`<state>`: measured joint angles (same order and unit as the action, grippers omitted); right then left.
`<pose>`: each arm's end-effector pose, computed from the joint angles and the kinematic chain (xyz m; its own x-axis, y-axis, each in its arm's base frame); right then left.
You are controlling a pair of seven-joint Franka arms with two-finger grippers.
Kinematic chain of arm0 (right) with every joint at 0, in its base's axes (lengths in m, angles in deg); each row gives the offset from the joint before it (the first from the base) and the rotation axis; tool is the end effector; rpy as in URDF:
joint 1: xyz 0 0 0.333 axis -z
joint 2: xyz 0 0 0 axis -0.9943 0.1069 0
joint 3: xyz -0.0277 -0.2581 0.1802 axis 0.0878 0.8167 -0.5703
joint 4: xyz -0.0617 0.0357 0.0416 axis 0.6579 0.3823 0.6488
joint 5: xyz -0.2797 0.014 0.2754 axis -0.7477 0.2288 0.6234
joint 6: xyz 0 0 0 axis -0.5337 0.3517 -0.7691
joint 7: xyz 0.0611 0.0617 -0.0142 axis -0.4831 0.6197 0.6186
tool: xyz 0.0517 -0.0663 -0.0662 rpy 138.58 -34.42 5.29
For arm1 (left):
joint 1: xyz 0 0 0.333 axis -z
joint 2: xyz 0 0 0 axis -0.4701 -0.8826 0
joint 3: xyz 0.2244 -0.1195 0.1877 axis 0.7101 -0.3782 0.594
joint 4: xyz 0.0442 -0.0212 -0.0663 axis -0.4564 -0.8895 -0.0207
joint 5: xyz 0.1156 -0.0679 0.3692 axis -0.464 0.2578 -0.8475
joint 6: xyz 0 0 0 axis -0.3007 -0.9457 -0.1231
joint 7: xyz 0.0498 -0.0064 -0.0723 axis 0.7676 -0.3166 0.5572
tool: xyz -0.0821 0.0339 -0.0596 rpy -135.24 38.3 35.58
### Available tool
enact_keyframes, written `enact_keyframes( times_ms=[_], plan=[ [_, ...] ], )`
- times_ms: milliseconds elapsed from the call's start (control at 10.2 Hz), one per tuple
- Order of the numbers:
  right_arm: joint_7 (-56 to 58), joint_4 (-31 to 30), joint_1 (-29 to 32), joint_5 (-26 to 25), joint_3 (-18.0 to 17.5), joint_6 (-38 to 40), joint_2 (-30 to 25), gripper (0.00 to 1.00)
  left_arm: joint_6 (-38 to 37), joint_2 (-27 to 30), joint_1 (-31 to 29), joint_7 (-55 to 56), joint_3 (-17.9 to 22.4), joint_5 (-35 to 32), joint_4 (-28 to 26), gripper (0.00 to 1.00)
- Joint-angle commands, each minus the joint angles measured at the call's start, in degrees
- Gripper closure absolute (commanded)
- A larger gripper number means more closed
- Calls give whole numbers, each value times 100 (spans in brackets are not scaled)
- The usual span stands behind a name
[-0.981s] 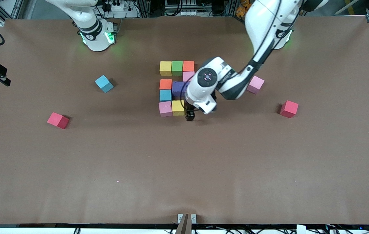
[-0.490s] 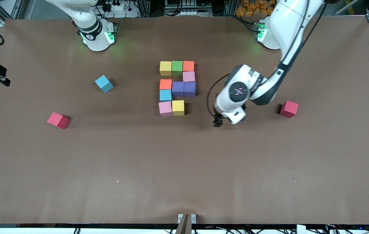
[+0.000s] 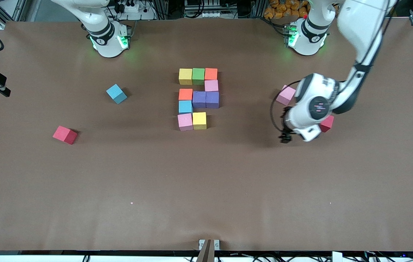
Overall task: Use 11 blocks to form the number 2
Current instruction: 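Move the left gripper to the red block and grasp it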
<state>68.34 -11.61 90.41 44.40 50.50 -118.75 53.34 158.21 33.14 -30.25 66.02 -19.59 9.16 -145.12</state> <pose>0.5452 -0.0461 0.6610 0.9910 0.0987 0.0905 0.0977 -0.9951 0.0161 0.5280 -0.1513 0.2265 0.1275 0.9900 -0.0609 0.9757 -0.1362 -0.1715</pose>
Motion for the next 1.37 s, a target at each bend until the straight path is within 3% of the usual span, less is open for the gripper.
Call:
enact_keyframes(
  times_ms=[0,294,490,785,1275],
  plan=[
    [56,140,75,52,-27,39,75,0,-187,381,-699,-742,-61,-98,-383,0],
    [56,140,145,95,-27,39,75,0,-689,547,-1403,-1841,-61,-133,-479,0],
    [56,140,154,113,-27,39,75,0,-698,575,-1685,-2107,-78,-605,-620,0],
    [56,148,154,87,-35,30,75,0,-655,504,-1783,-2468,-78,-722,-612,0],
    [47,201,295,131,-35,-84,75,0,74,250,-1888,-2495,-70,-775,-638,0]
  ],
)
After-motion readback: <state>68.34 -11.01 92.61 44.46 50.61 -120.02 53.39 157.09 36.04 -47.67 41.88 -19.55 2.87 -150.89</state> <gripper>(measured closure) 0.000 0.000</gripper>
